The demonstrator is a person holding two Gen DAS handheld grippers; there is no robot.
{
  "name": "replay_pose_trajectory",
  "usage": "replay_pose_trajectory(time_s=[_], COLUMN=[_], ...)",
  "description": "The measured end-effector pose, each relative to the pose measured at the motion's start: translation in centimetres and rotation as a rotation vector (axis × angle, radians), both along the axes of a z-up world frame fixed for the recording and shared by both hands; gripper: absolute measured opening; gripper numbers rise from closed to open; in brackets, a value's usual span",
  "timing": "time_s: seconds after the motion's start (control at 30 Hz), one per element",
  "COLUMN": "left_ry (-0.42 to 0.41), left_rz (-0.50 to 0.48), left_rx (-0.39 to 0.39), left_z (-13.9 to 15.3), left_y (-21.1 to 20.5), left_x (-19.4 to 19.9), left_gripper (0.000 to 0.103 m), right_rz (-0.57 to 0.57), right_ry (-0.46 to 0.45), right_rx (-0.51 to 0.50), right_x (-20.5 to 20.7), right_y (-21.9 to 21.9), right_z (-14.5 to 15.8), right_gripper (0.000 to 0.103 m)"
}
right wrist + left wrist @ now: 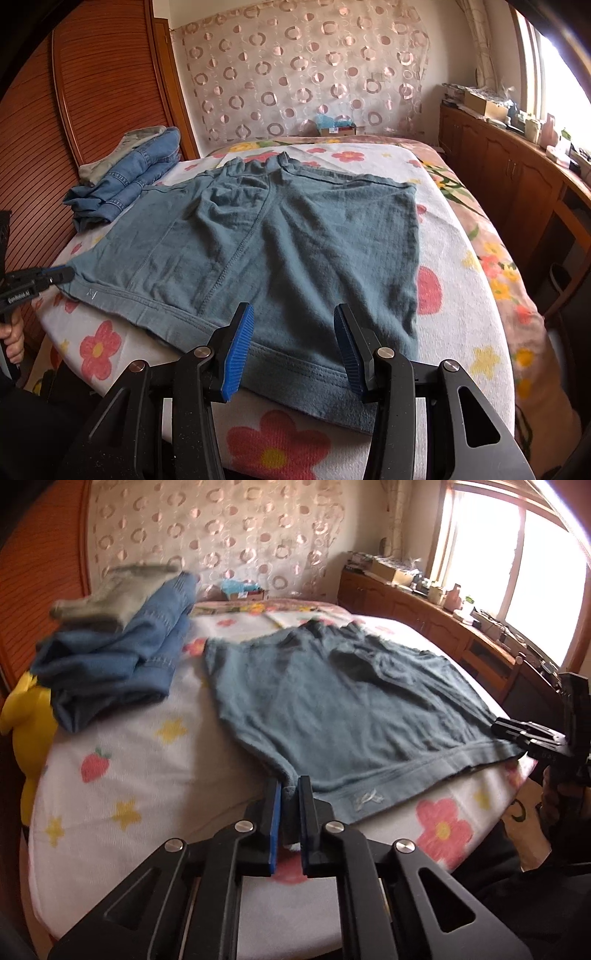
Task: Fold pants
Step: 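Grasp one leg hem with the left gripper and lift it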
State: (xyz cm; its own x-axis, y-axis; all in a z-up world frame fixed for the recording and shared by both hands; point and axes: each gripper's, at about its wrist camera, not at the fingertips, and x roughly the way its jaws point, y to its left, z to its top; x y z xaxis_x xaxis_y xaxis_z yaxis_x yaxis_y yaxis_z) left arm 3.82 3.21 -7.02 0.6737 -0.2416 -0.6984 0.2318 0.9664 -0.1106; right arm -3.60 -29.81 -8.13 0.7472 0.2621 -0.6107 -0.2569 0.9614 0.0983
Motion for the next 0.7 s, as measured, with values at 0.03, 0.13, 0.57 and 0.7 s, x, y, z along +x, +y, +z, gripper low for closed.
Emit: replay_pose_trajectory(time_s=[0.03, 0.13, 0.57, 0.7], left_ry=[-0.009, -0.035, -0.094, -0.094], left_rz=[-0.010, -0.047, -0.252, -0.303], left_rx=[-0.001, 0.005, 0.035, 0.037], left_z=[0.4, 1.8, 5.9, 6.5], left_y=[-0.4, -2.0, -12.1, -14.8], left_x=[0.2, 1.0, 4.8, 5.5], left_gripper=[0.009, 0.008, 0.008, 0.008], right_rz=[-0.002, -0.007, -0.042, -0.053], right_ry=[0.000, 0.000, -0.010, -0.012], right_rx=[0.003, 0.016, 0.050, 0.061], right_x=[0.1, 0.0, -1.5, -2.0], right_y=[-0.1, -0.1, -2.1, -2.7], right_z=[-0.1, -0.2, -0.5, -0.6], right_gripper=[0.047, 0.047, 0.047, 0.047])
